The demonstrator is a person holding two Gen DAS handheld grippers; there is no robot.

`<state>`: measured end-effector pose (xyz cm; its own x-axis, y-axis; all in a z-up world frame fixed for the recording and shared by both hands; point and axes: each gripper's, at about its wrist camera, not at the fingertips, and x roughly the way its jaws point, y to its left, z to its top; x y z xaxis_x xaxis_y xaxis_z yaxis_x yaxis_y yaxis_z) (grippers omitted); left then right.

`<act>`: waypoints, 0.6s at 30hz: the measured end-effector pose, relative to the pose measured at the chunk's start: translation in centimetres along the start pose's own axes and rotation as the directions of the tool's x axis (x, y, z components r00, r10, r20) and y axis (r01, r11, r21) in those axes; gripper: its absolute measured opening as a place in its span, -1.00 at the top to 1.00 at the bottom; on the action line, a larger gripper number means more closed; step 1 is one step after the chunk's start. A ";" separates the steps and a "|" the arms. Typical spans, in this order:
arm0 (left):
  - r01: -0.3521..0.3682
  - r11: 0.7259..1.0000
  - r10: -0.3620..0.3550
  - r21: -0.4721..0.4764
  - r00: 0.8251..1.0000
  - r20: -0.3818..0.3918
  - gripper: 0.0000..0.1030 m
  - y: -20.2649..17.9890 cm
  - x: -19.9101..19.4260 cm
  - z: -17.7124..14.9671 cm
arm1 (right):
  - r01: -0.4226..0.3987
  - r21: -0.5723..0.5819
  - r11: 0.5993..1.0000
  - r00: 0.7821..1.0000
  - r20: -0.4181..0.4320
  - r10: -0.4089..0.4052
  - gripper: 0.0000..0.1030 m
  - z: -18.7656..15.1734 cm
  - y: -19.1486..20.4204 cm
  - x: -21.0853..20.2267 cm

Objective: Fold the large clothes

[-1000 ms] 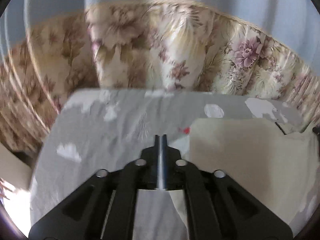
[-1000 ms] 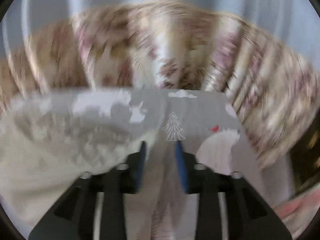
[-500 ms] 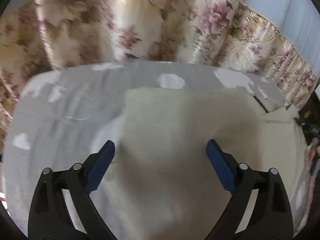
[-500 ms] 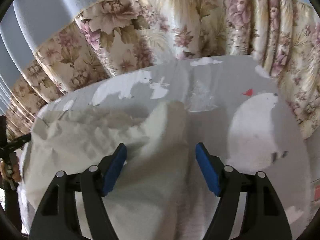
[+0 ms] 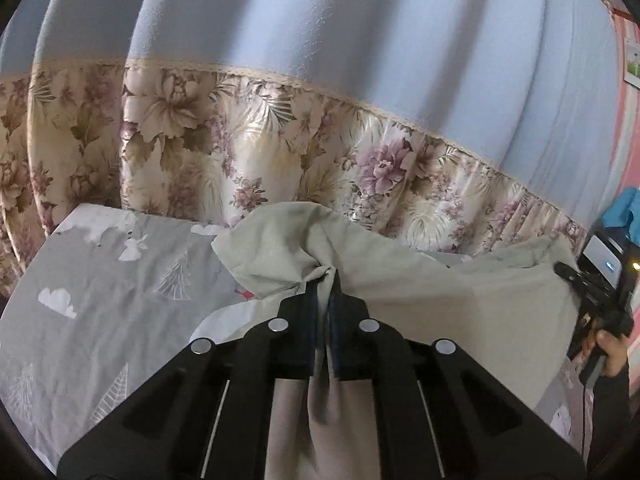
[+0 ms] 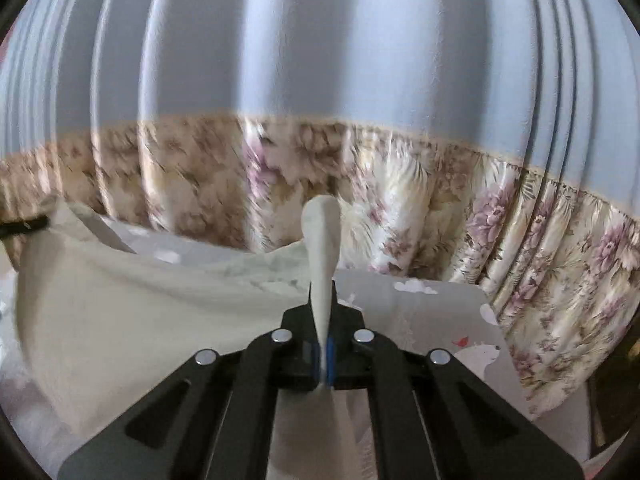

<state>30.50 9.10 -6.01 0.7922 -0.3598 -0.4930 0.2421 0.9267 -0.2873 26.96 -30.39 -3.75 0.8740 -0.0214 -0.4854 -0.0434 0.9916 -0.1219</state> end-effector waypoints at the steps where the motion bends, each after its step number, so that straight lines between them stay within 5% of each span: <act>1: -0.028 1.000 0.028 -0.013 0.999 -0.039 0.84 0.6 1.5 0.2 | 0.016 -0.002 1.000 0.998 -0.061 -0.016 0.97 -0.3 0.0 2.0; 3: -0.124 0.992 0.118 -0.027 0.980 -0.162 0.86 2.4 5.8 0.2 | 0.037 0.042 0.998 0.979 -0.201 -0.028 0.94 -1.7 -1.0 6.5; 4: -0.208 0.978 0.197 -0.024 0.952 -0.233 0.84 3.8 8.2 0.0 | 0.035 0.100 0.994 0.961 -0.277 -0.006 0.82 -2.6 -1.9 8.2; 5: -0.235 0.972 0.218 -0.028 0.935 -0.279 0.76 4.6 9.3 -0.2 | 0.027 0.170 0.985 0.949 -0.313 0.028 0.64 -3.3 -3.0 9.1; 7: -0.325 0.945 0.294 -0.043 0.897 -0.331 0.70 6.6 9.9 -0.3 | 0.062 0.295 0.953 0.950 -0.311 0.035 -0.04 -4.2 -5.8 8.6; 8: -0.356 0.934 0.327 -0.034 0.888 -0.323 0.41 7.1 9.4 -0.2 | 0.072 0.321 0.944 0.958 -0.287 0.024 -0.13 -4.3 -6.6 7.8; 9: -0.380 0.925 0.356 -0.020 0.883 -0.305 -0.04 7.4 8.7 0.0 | 0.073 0.351 0.934 0.968 -0.249 0.018 -0.19 -4.1 -7.6 6.4; 11: -0.435 0.900 0.421 -0.007 0.875 -0.240 -0.44 7.1 6.8 0.7 | 0.080 0.364 0.928 0.976 -0.216 0.001 -0.22 -3.4 -8.2 4.8; 15: -0.357 0.933 0.358 0.050 0.907 -0.220 -0.70 2.8 5.1 1.1 | -0.075 0.268 0.960 0.980 -0.159 0.121 -0.38 -0.7 -5.1 3.2; 18: -0.305 0.944 0.328 0.130 0.914 -0.238 -0.75 -0.8 5.9 0.9 | -0.157 0.183 0.971 0.969 -0.163 0.187 -0.38 0.5 -1.3 3.5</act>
<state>35.52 6.33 -7.99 0.6704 -0.0508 -0.7402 0.0596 0.9981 -0.0145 30.30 -31.69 -4.89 0.7599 0.1444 -0.6338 -0.0912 0.9890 0.1161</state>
